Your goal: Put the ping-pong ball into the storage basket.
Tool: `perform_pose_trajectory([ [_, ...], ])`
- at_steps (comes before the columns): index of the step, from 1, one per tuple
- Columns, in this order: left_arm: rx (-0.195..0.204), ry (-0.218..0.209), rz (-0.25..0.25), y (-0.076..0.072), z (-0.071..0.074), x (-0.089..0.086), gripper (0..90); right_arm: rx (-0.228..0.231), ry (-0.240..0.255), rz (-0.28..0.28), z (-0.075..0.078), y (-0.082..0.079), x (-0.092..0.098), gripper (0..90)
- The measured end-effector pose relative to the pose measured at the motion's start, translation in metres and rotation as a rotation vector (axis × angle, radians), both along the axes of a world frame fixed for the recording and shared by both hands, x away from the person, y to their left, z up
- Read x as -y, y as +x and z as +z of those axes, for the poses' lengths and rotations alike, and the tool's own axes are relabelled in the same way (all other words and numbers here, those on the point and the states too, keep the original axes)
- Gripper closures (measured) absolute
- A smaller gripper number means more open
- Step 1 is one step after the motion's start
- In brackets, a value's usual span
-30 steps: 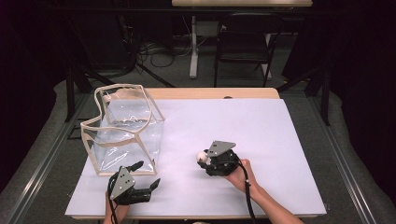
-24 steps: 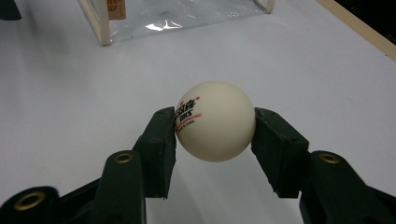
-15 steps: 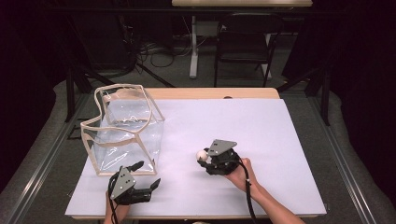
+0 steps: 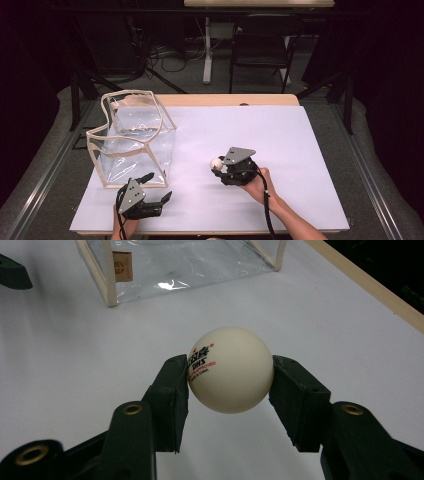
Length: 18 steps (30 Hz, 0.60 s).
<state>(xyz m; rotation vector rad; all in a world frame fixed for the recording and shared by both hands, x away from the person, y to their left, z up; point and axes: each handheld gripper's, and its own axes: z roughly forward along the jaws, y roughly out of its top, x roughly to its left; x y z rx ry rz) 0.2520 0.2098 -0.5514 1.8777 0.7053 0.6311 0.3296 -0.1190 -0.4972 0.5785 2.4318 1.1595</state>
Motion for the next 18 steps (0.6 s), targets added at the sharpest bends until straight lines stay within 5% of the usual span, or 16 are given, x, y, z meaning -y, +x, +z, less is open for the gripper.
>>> perform_pose_trajectory([
  [18, -0.001, -0.001, 0.000, 0.0002, -0.0001, 0.0001, 16.1, 0.008, 0.015, -0.014, 0.0051, 0.0042, 0.0023, 50.5],
])
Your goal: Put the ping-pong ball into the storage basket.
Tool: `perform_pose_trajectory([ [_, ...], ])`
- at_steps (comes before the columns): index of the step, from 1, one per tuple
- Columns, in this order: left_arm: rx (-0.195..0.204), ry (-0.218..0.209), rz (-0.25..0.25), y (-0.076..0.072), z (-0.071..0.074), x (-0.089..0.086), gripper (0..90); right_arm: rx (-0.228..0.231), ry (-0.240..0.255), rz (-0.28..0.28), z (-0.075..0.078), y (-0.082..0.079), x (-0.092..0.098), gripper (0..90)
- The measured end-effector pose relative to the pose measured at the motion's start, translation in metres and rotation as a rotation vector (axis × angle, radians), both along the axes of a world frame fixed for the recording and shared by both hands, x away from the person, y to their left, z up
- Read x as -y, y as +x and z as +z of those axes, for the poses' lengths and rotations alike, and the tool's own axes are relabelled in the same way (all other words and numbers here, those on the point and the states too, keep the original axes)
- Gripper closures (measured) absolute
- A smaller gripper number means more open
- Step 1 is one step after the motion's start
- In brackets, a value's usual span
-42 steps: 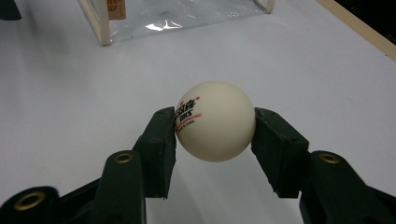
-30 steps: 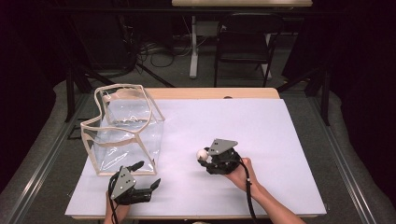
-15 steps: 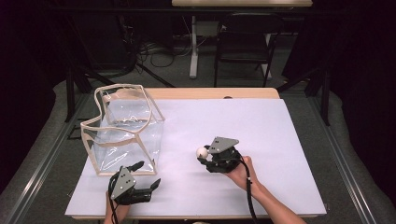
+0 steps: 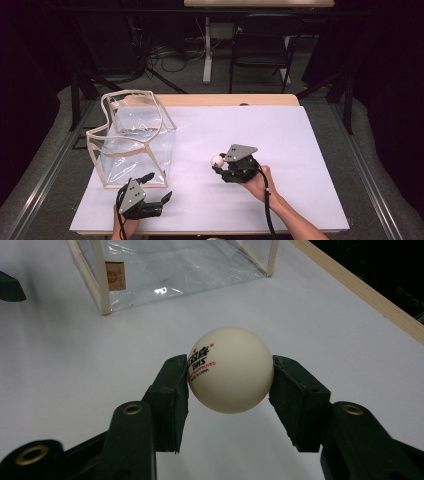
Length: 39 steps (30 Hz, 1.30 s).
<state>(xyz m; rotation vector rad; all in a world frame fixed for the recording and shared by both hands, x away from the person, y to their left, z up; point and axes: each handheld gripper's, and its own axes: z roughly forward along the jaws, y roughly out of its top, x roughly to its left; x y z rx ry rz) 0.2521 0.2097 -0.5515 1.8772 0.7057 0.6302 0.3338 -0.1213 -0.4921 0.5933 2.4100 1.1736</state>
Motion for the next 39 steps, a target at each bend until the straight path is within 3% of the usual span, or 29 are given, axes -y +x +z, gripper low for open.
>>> perform_pose_trajectory([
  [23, 0.000, 0.005, 0.000, 0.001, -0.001, 0.000, 16.1, 0.018, 0.006, 0.001, 0.012, 0.003, -0.004, 50.5],
  [39, 0.001, 0.006, -0.004, 0.001, -0.001, 0.001, 16.1, 0.052, 0.011, 0.006, 0.029, 0.006, -0.007, 50.5],
])
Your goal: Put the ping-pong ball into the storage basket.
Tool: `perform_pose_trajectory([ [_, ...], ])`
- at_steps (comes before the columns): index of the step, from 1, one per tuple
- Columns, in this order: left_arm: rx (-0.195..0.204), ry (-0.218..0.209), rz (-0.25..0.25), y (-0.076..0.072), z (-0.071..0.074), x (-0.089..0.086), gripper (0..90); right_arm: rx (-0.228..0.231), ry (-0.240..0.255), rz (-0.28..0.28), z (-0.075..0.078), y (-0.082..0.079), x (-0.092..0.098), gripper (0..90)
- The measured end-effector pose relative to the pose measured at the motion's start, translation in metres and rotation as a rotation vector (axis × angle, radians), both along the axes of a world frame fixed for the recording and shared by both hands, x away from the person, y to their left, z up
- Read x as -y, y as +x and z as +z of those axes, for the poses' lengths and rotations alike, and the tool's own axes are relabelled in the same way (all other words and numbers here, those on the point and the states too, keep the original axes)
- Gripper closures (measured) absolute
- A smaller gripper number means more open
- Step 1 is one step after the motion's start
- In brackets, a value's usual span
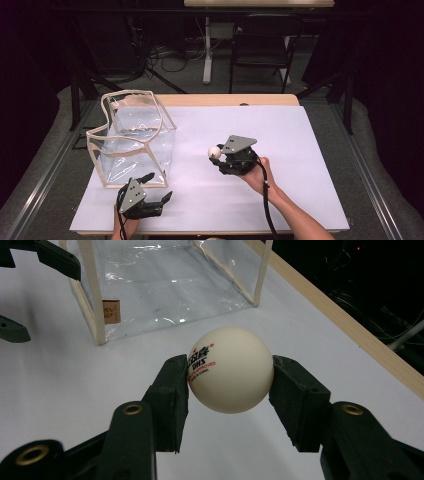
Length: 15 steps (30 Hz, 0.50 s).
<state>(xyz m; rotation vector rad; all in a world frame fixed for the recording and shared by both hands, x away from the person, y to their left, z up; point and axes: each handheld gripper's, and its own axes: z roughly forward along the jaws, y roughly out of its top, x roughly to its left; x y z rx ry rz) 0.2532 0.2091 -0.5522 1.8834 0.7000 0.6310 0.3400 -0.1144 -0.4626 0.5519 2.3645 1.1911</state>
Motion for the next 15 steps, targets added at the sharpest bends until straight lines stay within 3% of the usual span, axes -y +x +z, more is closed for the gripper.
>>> perform_pose_trajectory([
  [15, 0.000, 0.000, 0.003, 0.000, 0.000, 0.000, 16.1, 0.016, 0.010, -0.001, 0.013, 0.005, -0.002, 50.6],
])
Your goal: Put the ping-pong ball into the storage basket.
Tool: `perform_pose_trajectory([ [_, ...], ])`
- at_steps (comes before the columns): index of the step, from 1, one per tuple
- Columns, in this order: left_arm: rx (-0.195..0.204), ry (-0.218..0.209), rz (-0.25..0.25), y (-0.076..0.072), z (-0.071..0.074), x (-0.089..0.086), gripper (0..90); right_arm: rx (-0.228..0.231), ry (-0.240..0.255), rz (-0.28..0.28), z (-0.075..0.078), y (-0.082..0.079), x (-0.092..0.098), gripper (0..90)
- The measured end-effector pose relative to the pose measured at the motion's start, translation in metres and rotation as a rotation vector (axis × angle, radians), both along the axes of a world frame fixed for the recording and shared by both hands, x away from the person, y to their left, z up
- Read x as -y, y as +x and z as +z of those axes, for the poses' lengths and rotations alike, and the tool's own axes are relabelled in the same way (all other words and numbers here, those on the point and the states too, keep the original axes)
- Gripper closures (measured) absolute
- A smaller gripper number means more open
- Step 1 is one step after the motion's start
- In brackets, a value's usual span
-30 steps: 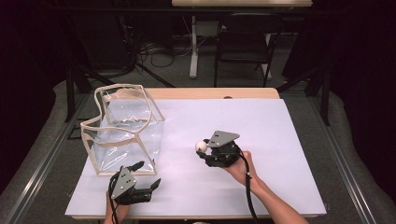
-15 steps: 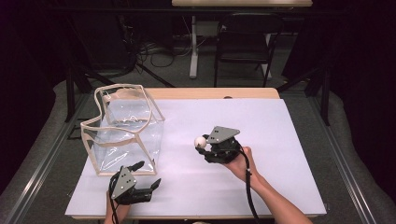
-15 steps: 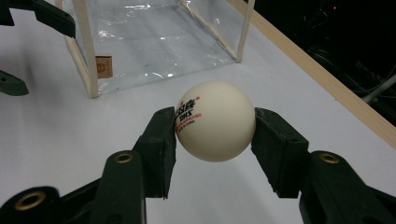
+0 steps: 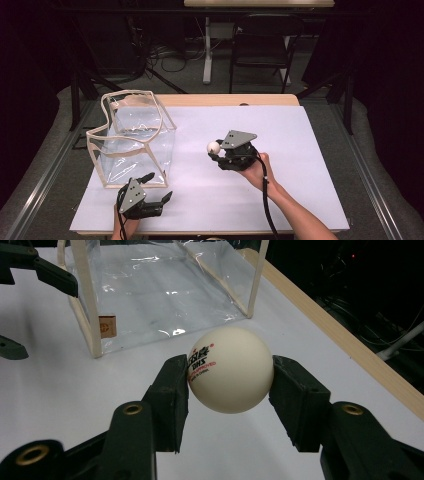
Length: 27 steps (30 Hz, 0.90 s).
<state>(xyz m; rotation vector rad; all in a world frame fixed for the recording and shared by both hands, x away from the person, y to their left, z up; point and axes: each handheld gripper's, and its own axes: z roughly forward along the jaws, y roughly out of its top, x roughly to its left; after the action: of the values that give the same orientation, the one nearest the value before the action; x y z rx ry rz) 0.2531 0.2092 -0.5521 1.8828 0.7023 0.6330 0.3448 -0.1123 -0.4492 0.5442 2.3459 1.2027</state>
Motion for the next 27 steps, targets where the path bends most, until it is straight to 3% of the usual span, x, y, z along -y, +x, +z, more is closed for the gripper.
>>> perform_pose_trajectory([
  [27, -0.002, -0.001, -0.001, 0.000, 0.000, 0.000, 16.1, 0.022, -0.008, -0.009, 0.014, 0.013, -0.005, 50.6],
])
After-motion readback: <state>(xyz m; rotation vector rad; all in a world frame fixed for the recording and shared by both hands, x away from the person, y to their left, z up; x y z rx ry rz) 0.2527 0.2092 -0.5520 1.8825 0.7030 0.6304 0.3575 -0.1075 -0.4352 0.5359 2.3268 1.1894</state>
